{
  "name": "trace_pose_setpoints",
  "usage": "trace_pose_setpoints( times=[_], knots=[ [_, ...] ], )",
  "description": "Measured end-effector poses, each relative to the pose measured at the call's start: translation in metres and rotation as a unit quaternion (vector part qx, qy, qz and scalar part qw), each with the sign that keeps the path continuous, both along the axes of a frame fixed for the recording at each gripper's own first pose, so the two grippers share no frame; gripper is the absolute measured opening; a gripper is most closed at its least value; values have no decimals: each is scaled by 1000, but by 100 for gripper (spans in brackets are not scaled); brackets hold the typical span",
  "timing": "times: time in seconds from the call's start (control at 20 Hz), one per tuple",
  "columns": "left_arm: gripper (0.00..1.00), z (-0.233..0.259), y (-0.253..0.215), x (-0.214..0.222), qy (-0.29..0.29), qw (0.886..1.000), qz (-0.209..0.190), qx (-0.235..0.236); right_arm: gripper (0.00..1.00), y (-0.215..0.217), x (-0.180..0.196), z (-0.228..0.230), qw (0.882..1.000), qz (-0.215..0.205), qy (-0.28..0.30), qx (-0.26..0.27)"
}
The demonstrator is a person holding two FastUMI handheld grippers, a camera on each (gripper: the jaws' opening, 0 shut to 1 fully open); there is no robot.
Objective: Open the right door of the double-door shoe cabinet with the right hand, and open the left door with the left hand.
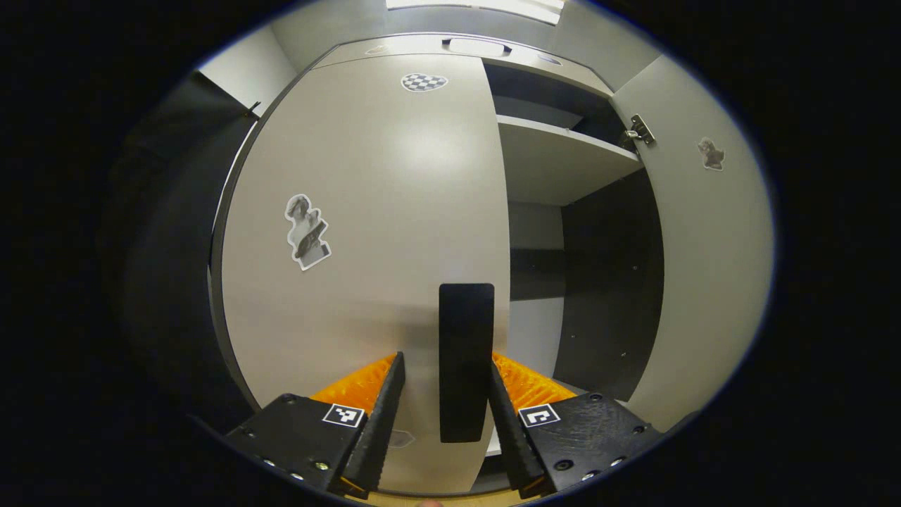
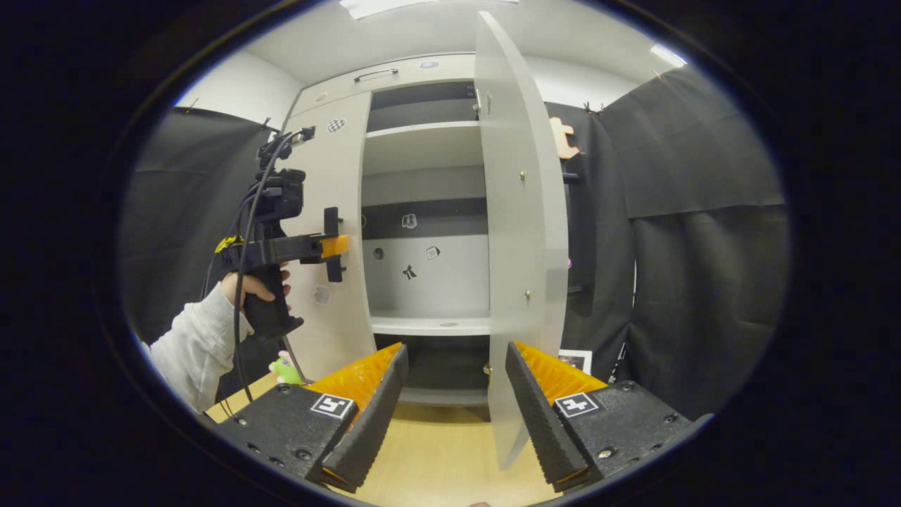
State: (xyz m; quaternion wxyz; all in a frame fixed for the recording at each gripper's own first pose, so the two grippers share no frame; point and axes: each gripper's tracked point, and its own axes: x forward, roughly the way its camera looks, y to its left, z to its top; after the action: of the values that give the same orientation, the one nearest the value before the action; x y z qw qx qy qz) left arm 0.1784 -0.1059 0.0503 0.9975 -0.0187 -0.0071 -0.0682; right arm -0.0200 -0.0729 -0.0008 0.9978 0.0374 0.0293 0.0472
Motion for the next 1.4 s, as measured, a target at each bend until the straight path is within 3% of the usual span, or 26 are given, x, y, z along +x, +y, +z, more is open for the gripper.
trace_pose_setpoints(
  times=[0.05, 0.2, 0.25, 0.45, 0.75, 1.0, 1.4],
  knots=[
    [60, 0, -8, 1, 3, 1000, -23, -10, 89, -1, 0, -1, 1000, -1, 1, 1],
    [28, -2, -12, -2, 5, 1000, -29, -8, 89, -1, 1, -5, 1000, -1, 5, 4],
    [28, 0, -10, 0, 2, 999, -34, -8, 89, -1, 1, -5, 1000, 0, 6, 5],
    [4, -2, -11, -4, 10, 998, -62, -17, 89, 0, 1, -7, 1000, 2, 7, 4],
    [4, -2, -10, -13, 5, 998, -60, -7, 89, -2, -3, -11, 1000, -3, 9, -4],
    [4, 3, -4, -40, 17, 999, -49, 10, 89, -7, -16, -16, 1000, -12, 10, -1],
    [4, 8, 30, -97, 17, 998, -64, 19, 89, 0, -17, -12, 1000, -4, 9, 0]
  ],
)
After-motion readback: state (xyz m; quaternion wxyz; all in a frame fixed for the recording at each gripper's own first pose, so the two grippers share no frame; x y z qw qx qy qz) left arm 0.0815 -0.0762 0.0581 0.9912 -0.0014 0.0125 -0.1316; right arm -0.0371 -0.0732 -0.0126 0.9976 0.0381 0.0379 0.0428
